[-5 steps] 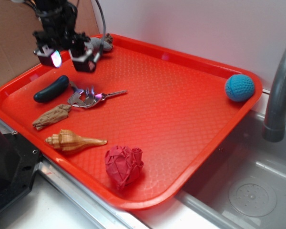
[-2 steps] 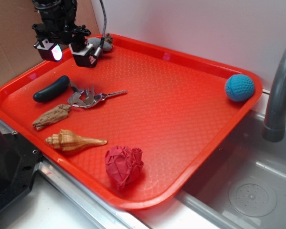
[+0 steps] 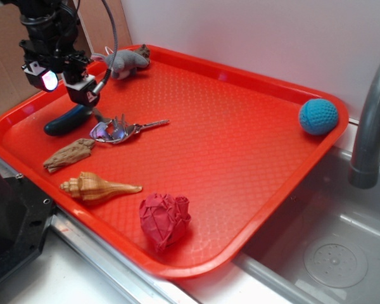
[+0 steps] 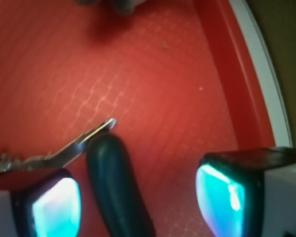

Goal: Grab the plastic pickle.

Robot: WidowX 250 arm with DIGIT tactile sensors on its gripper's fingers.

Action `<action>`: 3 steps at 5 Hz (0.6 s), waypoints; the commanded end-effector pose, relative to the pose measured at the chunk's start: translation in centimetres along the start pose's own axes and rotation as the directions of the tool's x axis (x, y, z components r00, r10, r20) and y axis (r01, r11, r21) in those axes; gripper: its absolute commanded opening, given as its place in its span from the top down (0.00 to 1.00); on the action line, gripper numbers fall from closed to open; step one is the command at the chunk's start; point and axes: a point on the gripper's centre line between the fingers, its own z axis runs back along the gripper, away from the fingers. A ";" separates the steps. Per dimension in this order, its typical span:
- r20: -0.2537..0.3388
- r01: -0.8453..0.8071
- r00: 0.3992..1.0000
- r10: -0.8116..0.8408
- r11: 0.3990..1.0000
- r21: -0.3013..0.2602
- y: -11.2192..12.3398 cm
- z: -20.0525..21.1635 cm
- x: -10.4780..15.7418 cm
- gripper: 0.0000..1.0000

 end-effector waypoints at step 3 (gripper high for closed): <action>-0.092 0.146 0.985 -0.146 0.989 -0.004 -0.9 -4.6 2.5 0.00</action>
